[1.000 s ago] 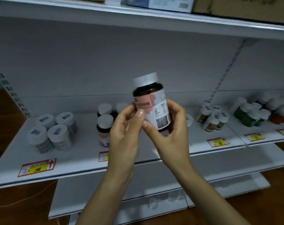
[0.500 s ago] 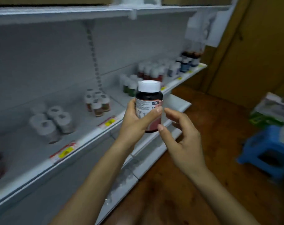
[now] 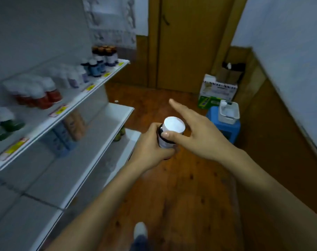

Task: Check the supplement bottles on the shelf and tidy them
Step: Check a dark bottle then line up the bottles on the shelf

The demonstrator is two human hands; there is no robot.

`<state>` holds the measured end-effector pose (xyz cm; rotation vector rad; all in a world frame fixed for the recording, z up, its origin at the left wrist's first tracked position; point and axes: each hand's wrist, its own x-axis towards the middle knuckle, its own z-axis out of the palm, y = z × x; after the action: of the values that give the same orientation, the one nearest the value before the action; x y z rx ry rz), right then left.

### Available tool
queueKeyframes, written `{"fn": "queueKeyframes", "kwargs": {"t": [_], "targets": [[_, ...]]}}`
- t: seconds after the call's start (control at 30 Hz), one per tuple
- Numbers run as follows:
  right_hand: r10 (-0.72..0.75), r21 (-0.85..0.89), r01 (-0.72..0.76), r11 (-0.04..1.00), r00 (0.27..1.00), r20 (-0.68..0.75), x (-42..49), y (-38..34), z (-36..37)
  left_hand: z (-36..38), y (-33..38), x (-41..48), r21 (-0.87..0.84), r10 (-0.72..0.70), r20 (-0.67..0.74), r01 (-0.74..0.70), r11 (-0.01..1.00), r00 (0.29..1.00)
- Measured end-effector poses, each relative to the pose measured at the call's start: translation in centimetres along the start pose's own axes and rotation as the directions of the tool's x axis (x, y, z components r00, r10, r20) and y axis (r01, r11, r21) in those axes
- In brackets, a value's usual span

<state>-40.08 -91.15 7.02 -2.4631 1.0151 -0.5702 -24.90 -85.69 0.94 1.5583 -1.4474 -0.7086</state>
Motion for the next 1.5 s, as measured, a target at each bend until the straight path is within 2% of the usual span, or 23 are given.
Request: {"fn": "queueKeyframes", "kwargs": {"t": [0.13,0.43,0.63,0.83,0.93,1.13,1.4,1.5], "targets": [[0.083,-0.191,-0.072,0.979,0.995,0.05,4.2,6.5,-1.5,4.4,-1.3,8.6,-0.029,0.029,0.112,-0.026,0.999,0.993],[0.388,-0.11,-0.4,0.91,0.914,-0.116,14.6,22.1,-7.6,13.4,-0.7,31.0,-0.129,0.178,0.405,-0.136,0.982,0.897],[0.536,-0.11,-0.541,0.834,0.841,-0.072,18.1,32.1,-10.6,20.6,-1.2,40.5,-0.18,0.202,0.55,-0.121,0.976,0.81],[0.595,-0.085,-0.595,0.799,0.803,-0.031,22.2,44.5,-13.6,29.5,-2.1,51.0,-0.123,0.19,0.603,-0.145,0.982,0.774],[0.603,-0.051,-0.604,0.795,0.797,-0.032,24.9,51.2,-15.3,34.6,-2.3,56.8,-0.098,0.144,0.624,-0.105,0.99,0.768],[0.648,-0.047,-0.646,0.762,0.758,0.072,31.6,63.1,-16.8,42.0,-4.6,66.3,-0.053,0.032,0.604,-0.001,0.999,0.796],[0.698,-0.005,-0.713,0.701,0.684,0.212,39.3,76.3,-15.5,49.4,-9.1,77.5,-0.08,-0.057,0.666,0.148,0.986,0.744],[0.737,-0.015,-0.756,0.655,0.634,0.233,41.7,81.5,-14.5,52.3,-11.4,82.0,-0.052,-0.082,0.655,0.154,0.987,0.751]]}}
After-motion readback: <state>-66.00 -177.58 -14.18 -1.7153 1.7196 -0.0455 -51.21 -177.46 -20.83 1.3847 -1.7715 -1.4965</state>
